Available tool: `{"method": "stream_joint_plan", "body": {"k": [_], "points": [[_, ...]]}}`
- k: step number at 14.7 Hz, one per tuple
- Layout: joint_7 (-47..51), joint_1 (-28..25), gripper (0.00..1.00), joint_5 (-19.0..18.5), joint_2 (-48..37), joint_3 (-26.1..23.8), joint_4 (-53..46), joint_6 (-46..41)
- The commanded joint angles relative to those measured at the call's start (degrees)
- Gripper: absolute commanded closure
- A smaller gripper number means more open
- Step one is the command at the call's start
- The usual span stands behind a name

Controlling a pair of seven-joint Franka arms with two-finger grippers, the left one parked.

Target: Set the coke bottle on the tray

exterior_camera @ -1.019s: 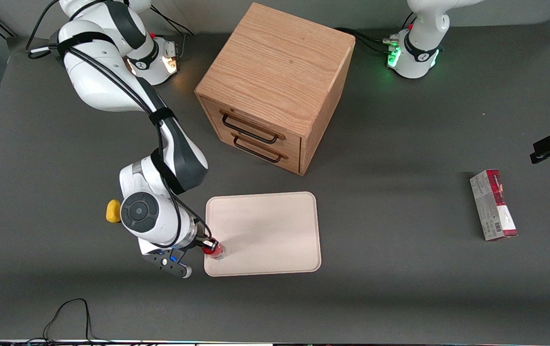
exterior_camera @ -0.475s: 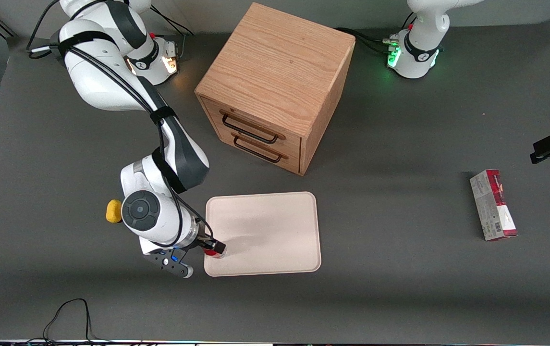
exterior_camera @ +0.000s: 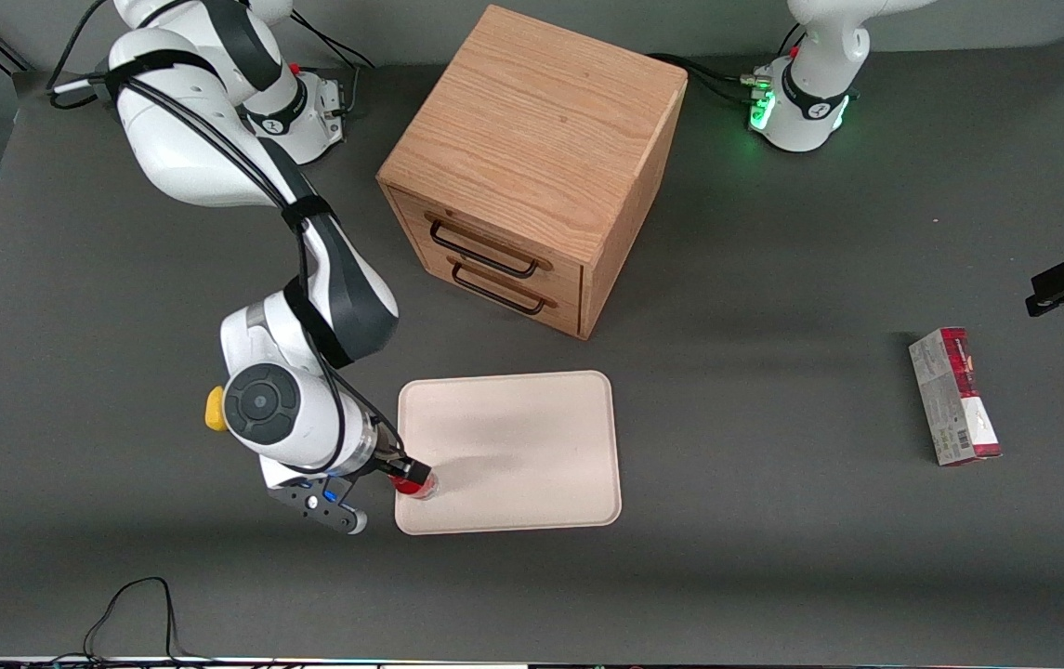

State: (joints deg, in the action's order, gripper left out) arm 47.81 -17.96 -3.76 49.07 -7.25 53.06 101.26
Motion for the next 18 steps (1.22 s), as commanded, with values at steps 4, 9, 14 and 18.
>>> {"method": "stream_joint_plan", "body": {"k": [4,9,14,18], "points": [[-15.0,5.2,0.00,4.5,-23.2,0.6,23.7,-4.5],[-32.9,10.5,0.00,5.4,-43.1,2.9,44.3,-4.9],[-51.5,10.0,0.00,5.2,-56.9,12.1,53.6,-8.7],[-52.1,8.6,0.00,4.8,-58.0,15.2,51.4,-11.6]]}}
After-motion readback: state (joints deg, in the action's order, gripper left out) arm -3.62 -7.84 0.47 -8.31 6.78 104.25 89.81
